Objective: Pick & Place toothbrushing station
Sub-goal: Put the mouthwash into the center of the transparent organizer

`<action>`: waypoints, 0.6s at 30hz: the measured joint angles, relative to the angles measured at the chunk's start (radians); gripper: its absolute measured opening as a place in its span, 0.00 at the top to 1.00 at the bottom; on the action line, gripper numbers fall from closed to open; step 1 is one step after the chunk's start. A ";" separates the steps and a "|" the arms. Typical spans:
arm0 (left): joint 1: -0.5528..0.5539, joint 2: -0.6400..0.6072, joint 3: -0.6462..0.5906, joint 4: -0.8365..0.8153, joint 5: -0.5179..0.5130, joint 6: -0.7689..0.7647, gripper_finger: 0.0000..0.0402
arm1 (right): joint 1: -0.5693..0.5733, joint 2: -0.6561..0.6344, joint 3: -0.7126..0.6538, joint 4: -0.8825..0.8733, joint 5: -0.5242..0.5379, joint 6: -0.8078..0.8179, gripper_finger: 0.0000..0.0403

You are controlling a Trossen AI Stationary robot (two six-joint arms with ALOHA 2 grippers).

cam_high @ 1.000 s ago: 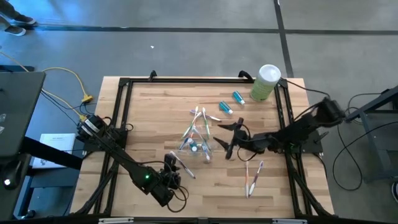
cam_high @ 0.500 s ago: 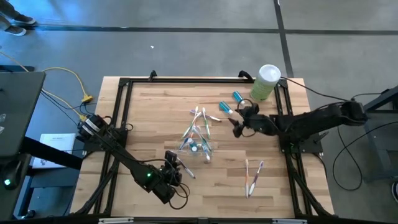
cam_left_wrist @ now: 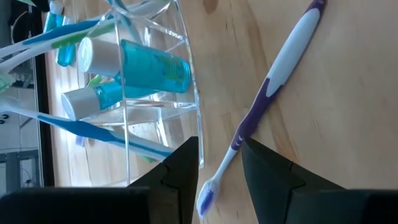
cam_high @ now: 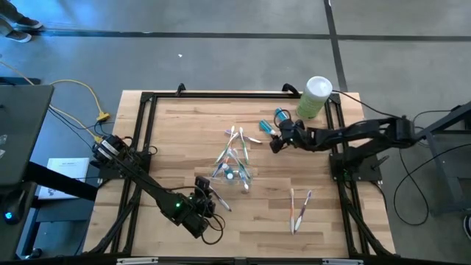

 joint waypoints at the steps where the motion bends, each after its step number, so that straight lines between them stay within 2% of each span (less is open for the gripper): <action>1: 0.000 0.000 0.000 -0.003 0.000 0.000 0.71 | -0.006 0.016 0.000 0.014 -0.001 0.000 0.36; 18: 0.001 0.000 0.000 0.013 0.000 0.013 0.71 | -0.024 0.154 0.000 0.132 -0.017 -0.006 0.36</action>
